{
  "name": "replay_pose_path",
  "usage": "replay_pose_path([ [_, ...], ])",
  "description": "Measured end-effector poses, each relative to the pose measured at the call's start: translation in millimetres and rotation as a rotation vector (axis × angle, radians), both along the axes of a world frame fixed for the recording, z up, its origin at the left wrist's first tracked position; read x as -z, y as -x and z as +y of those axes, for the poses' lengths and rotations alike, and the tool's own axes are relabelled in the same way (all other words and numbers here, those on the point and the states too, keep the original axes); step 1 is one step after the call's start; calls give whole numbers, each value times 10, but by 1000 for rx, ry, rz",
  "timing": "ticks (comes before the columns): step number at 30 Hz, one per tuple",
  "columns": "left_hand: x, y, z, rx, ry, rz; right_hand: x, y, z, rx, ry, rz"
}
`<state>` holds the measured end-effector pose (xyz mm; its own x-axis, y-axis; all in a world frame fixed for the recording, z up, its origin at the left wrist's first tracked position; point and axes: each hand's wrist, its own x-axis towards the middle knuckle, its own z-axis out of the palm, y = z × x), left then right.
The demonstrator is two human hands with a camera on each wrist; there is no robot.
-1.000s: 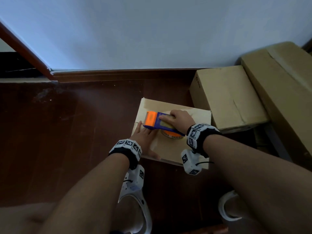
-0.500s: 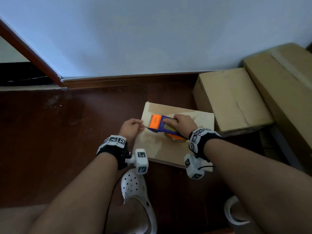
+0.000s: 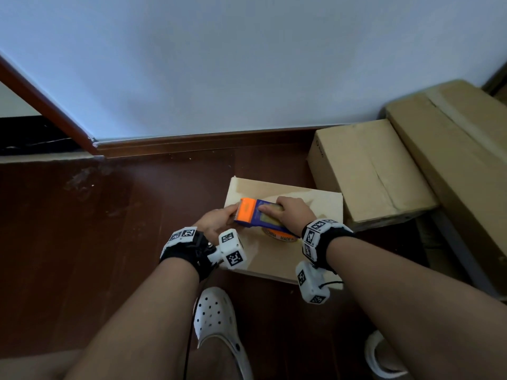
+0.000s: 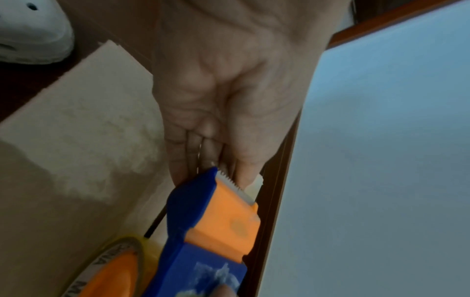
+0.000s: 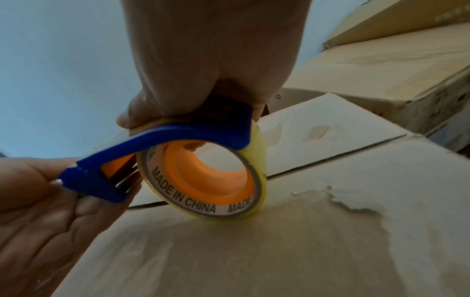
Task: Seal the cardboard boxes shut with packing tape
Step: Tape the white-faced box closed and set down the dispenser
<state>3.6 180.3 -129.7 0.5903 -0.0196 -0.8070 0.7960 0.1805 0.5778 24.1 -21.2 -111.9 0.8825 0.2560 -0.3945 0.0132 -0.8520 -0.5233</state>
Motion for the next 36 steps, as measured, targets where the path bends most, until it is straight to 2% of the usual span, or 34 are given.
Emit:
replay_pose_path([
  [3, 74, 8, 53, 36, -5, 23, -13, -18, -7, -28, 60, 10],
  [8, -3, -5, 17, 102, -133, 11, -38, -18, 32, -100, 207, -20],
  [14, 2, 3, -50, 15, -237, -162, -116, -31, 91, -131, 260, -11],
  [18, 50, 18, -14, -4, -300, -213, -111, -18, 158, -143, 312, -15],
  [22, 305, 15, 146, -8, -378, -242, -128, -1, 238, -159, 349, -39],
  [27, 176, 78, 189, -49, -522, -281, -119, 2, 318, -169, 367, -32],
  [36, 153, 58, 221, 30, -887, -388, -166, 11, 338, -193, 360, -33],
])
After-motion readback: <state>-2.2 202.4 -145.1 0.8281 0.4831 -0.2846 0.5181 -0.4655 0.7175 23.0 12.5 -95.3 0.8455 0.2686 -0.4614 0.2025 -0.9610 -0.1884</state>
